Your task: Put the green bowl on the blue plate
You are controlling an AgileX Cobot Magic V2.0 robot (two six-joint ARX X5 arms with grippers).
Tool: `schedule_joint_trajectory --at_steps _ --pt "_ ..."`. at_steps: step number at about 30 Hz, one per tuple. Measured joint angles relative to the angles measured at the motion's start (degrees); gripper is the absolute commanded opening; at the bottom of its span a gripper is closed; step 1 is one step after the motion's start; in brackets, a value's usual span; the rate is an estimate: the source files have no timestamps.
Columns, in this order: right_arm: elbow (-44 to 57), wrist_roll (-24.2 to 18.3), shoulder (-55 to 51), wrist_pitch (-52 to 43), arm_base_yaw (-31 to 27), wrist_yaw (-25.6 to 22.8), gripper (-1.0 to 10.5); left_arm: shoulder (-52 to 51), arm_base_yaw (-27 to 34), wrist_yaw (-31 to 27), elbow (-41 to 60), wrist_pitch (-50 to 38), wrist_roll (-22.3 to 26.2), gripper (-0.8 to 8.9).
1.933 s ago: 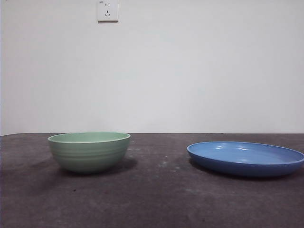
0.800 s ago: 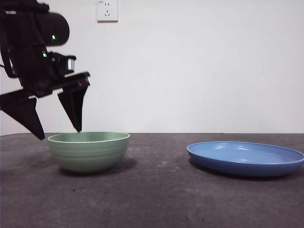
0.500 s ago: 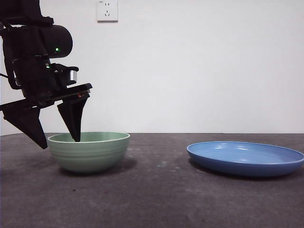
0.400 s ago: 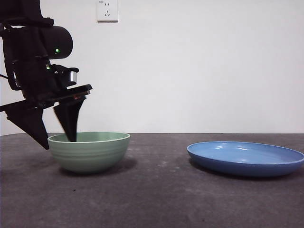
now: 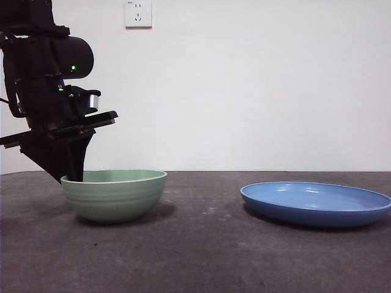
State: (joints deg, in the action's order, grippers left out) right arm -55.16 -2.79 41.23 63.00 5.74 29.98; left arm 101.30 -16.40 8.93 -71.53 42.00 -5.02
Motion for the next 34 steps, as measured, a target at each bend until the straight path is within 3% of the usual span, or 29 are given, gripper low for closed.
schedule_joint_trajectory --at_steps 14,26,34 --pt "0.0 0.0 0.0 0.0 0.0 0.0 3.9 -3.5 -1.7 1.5 -0.5 -1.7 -1.8 0.09" --pt "0.0 0.2 0.0 -0.3 0.0 0.0 3.9 -4.1 -12.8 3.0 -12.8 -1.9 -5.1 0.10" --pt "0.0 1.6 -0.3 -0.3 0.0 0.0 3.9 5.7 -18.1 3.0 -25.9 -1.5 -7.0 0.10"
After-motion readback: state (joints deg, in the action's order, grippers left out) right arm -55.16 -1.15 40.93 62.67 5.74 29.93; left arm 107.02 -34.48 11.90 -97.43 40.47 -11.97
